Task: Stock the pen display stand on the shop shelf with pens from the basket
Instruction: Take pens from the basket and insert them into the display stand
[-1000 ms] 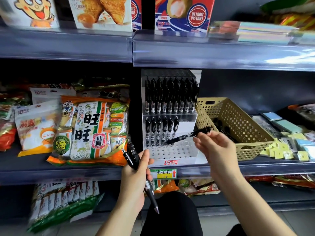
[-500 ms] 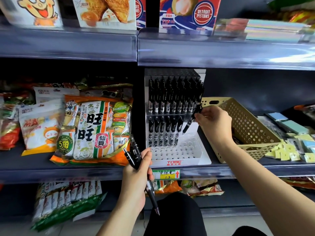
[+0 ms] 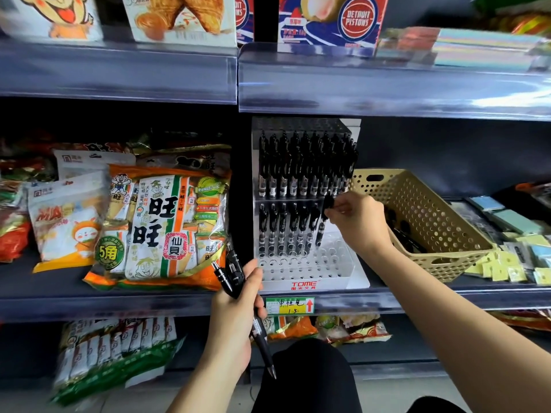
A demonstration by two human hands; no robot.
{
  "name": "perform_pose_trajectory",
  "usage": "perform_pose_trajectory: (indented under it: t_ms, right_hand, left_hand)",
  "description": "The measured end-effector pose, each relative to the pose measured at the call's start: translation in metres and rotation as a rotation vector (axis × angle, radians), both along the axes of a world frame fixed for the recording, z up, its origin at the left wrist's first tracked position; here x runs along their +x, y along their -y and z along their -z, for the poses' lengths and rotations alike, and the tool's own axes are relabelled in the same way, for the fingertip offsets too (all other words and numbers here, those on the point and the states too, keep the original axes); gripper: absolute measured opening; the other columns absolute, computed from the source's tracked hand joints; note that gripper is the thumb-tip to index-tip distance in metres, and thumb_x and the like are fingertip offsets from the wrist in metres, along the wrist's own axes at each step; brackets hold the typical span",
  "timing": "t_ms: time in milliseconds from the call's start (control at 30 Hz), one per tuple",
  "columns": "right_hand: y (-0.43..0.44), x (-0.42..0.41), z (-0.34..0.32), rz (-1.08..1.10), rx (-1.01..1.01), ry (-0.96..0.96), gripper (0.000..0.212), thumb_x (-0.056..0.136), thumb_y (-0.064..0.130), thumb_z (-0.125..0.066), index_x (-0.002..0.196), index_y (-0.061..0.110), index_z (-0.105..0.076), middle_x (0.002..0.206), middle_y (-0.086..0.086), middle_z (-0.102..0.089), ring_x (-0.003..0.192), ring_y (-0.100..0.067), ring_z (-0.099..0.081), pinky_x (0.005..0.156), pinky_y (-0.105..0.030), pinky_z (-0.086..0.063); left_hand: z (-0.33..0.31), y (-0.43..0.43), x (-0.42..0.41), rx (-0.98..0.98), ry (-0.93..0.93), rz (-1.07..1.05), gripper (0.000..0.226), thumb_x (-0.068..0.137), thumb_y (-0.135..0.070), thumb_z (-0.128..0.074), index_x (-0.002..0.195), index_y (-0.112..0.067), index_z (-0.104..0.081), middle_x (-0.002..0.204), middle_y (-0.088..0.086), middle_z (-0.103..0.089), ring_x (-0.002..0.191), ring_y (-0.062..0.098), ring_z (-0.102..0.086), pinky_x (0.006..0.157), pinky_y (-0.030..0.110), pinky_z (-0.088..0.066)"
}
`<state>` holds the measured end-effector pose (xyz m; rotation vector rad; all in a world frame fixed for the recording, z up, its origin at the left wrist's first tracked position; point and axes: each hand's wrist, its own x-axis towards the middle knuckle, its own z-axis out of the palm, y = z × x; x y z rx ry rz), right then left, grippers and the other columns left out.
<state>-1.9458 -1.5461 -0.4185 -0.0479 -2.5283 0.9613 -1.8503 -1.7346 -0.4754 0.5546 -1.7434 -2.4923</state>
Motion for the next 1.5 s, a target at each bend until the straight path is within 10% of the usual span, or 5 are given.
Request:
perform_pose_trajectory:
  t_ms: [667,900,1167,1300,1500]
  right_hand:
    - [0.016,0.038,0.023,-0.035,-0.135,0.064,0.008,0.088,0.022,-0.063,0.093,0.016,-0.064,0.079,0.004,-0.063,0.068,-0.01,-0.059,0.063,-0.024,-0.052]
    - [0.039,0.079,0.031,-0.415,-0.559,0.447,0.016,0.091,0.028,-0.059,0.083,0.017,-0.066,0.076,0.001,-0.066,0.067,-0.004,-0.061,0.065,-0.023,-0.049]
    - [0.036,0.092,0.029,-0.547,-0.967,0.622,0.03,0.092,0.014,-0.054,0.097,-0.015,-0.051,0.081,-0.024,-0.055,0.053,-0.018,-0.054,0.047,-0.025,-0.048]
    - [0.032,0.094,0.035,-0.418,-1.027,0.544,0.008,0.088,0.01,-0.06,0.085,0.004,-0.056,0.079,-0.007,-0.065,0.069,-0.014,-0.06,0.062,-0.025,-0.051]
    - [0.027,0.09,0.024,-0.292,-0.951,0.364,0.019,0.082,0.013,-0.068,0.075,0.01,-0.051,0.059,0.008,-0.051,0.05,-0.001,-0.046,0.056,-0.014,-0.038]
  left_hand:
    - [0.0,-0.006,0.005,0.039,0.039,0.08,0.017,0.086,-0.029,-0.066,0.096,-0.015,-0.066,0.045,-0.008,-0.054,0.046,0.01,-0.048,0.062,0.031,-0.041]
    - [-0.004,-0.017,0.011,-0.056,-0.037,0.189,0.019,0.086,-0.025,-0.066,0.083,-0.006,-0.064,0.05,-0.004,-0.056,0.045,0.013,-0.049,0.043,0.023,-0.042]
    - [0.0,-0.024,0.022,-0.091,-0.103,0.419,0.014,0.086,-0.016,-0.061,0.099,-0.018,-0.068,0.083,-0.001,-0.074,0.067,0.018,-0.069,0.054,0.024,-0.052]
    - [0.003,-0.025,0.021,-0.146,-0.174,0.404,0.033,0.074,-0.034,-0.068,0.107,-0.026,-0.069,0.105,-0.006,-0.072,0.104,0.013,-0.066,0.085,0.031,-0.052]
    - [-0.001,-0.026,0.017,-0.15,-0.191,0.407,0.019,0.078,-0.023,-0.068,0.096,-0.026,-0.07,0.099,-0.01,-0.073,0.097,0.002,-0.066,0.075,0.014,-0.048]
